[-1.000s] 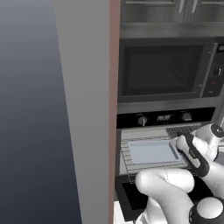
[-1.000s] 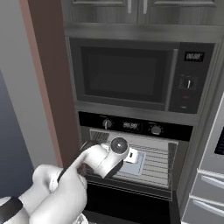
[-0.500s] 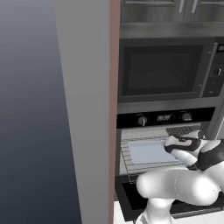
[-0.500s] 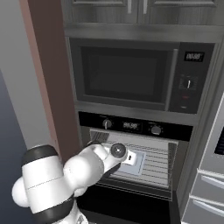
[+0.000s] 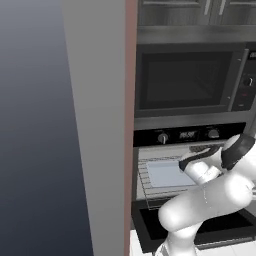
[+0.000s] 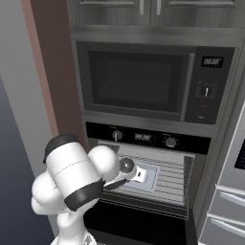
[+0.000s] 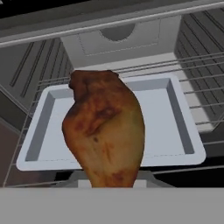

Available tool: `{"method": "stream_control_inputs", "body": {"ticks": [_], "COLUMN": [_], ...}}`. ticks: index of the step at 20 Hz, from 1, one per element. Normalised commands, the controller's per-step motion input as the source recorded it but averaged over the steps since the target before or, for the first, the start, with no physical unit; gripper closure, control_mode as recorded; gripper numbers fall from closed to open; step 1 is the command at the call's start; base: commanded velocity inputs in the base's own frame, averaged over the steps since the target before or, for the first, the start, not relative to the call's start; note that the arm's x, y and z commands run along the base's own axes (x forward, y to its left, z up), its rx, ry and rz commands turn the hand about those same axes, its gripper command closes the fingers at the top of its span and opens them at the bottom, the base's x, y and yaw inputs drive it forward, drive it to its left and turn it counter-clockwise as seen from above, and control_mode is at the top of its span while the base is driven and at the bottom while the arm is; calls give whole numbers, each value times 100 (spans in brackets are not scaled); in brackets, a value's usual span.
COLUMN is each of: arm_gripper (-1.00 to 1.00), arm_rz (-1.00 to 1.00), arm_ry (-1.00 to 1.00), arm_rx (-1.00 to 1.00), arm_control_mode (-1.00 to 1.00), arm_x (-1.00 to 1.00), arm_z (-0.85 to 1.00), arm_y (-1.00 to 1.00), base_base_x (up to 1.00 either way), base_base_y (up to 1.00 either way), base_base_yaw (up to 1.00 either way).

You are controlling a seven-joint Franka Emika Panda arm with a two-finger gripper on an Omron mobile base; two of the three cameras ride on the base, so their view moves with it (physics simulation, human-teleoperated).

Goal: Place the chicken drumstick on the rack of the oven.

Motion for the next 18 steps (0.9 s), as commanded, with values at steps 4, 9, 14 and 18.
{"method": "stream_control_inputs", "body": {"ticks": [4,9,14,18], "arm_gripper": [100,100,100,100], "arm_rz": [0,2,3,2], "arm_ry": [15,0,-3,-5], "arm_rx": [1,0,1,0], "arm_control_mode": [-100,-100,-100,-100], "arm_x": [11,2,0,0], "arm_z": [-17,-32,-31,-36], "arm_y": [0,0,0,0], "base_base_x": [0,0,0,0], "base_base_y": [0,0,0,0], "base_base_yaw": [0,0,0,0]}}
